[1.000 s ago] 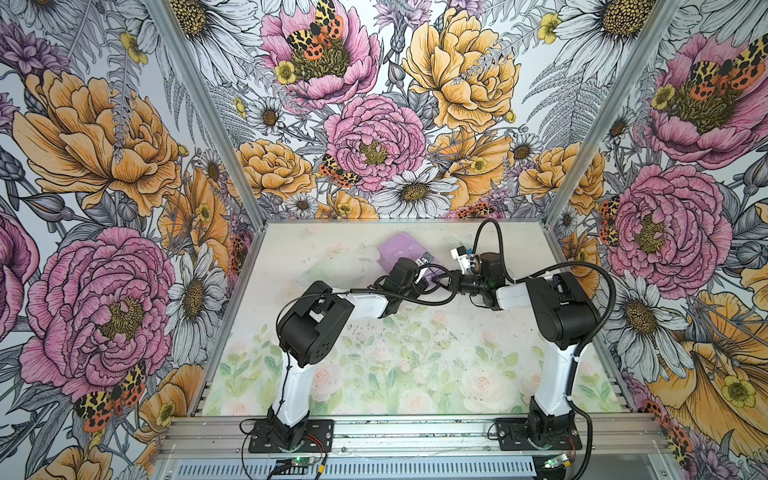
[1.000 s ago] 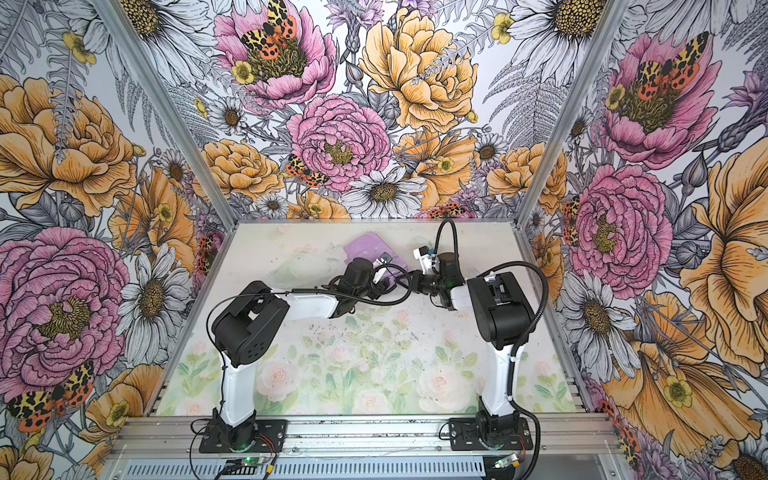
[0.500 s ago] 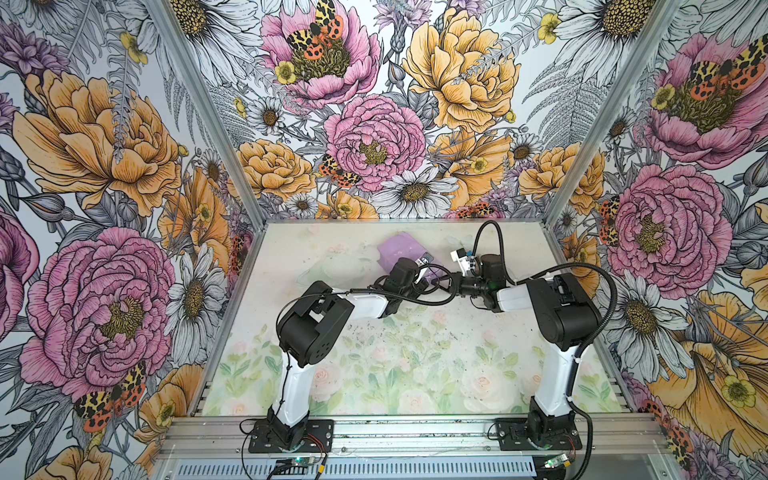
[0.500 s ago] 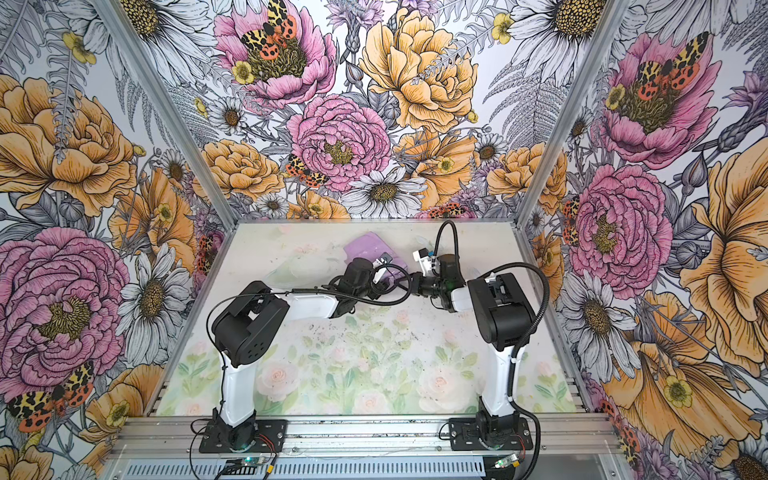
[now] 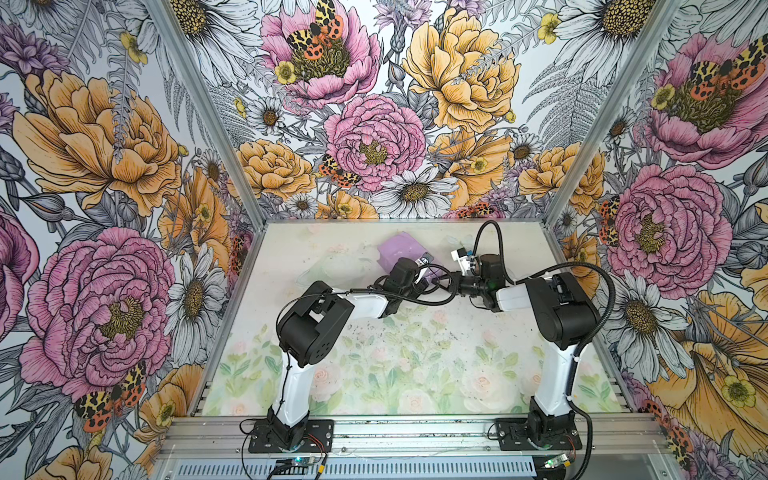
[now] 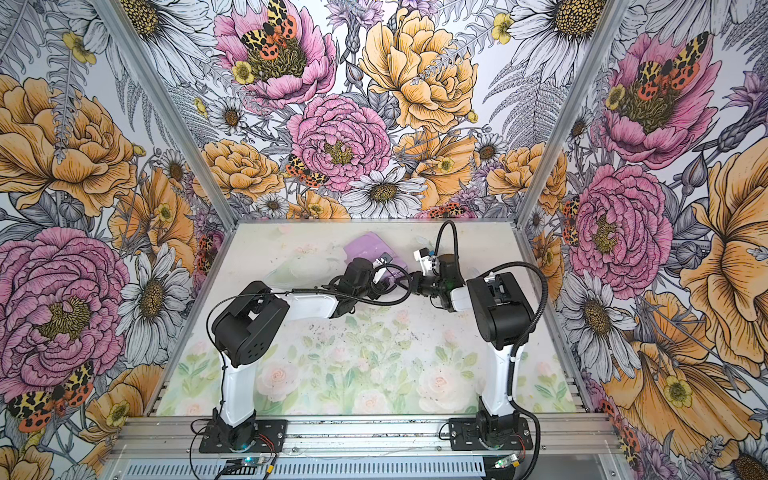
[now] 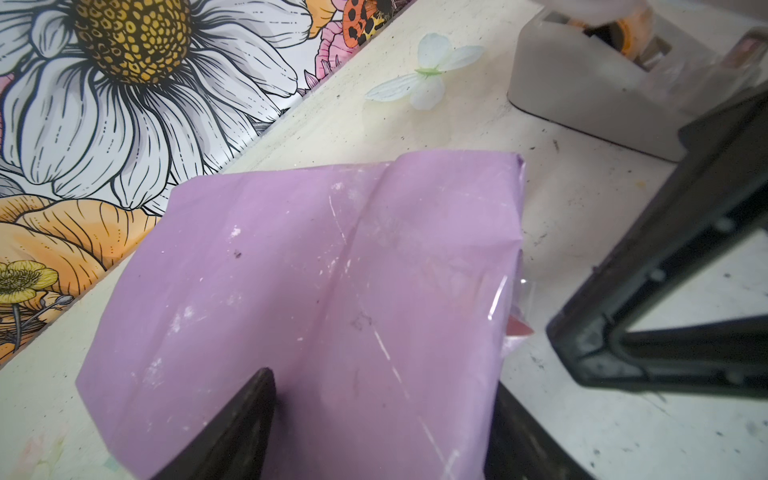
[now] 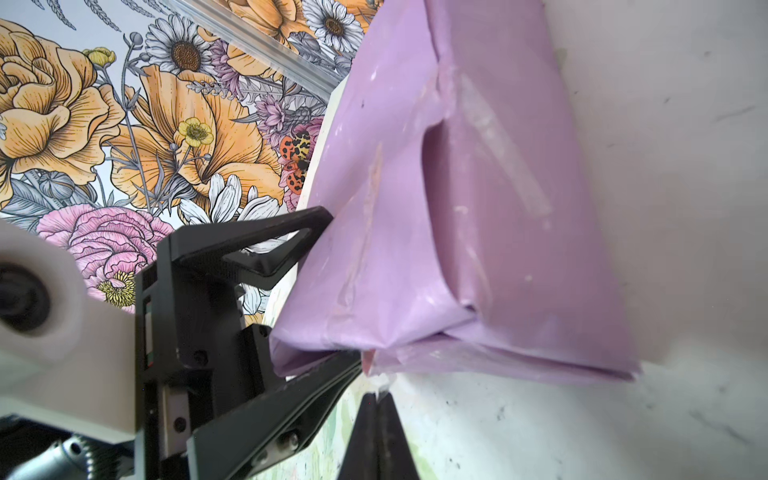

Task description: Wrap the gift box in paper

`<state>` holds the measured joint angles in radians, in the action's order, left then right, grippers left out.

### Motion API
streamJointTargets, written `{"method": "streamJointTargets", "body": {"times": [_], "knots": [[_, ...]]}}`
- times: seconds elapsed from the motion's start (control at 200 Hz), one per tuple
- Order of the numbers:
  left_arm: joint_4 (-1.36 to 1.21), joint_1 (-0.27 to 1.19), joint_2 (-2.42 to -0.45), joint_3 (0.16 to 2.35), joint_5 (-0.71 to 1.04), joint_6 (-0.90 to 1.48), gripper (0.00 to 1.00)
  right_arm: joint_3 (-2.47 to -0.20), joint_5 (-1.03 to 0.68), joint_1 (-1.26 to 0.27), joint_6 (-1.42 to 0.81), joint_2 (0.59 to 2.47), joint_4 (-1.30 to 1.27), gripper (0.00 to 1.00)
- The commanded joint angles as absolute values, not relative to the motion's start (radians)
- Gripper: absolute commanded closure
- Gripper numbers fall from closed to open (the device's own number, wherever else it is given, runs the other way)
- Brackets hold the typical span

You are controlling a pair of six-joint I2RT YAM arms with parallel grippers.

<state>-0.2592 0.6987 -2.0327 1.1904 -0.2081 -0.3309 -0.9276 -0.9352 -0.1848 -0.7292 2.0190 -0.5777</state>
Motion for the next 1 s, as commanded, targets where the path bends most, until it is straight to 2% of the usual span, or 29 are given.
{"method": "streamJointTargets", "body": {"times": [0.0, 0.63, 0.896, 0.996], "knots": [[-0.125, 0.672, -2.071, 1.170, -0.185, -0.301, 0.26, -0.966, -0.908, -0.196, -0.733, 2.047, -0.607, 1.00], [-0.125, 0.673, -2.071, 1.169, -0.181, -0.299, 0.26, -1.015, -0.849, -0.207, -0.750, 2.106, -0.616, 1.00], [-0.124, 0.671, -2.069, 1.170, -0.180, -0.296, 0.26, -1.020, -0.806, -0.204, -0.803, 2.124, -0.646, 0.91], [-0.124, 0.671, -2.069, 1.168, -0.179, -0.298, 0.26, -1.014, -0.790, -0.201, -0.827, 2.123, -0.655, 0.84]]}}
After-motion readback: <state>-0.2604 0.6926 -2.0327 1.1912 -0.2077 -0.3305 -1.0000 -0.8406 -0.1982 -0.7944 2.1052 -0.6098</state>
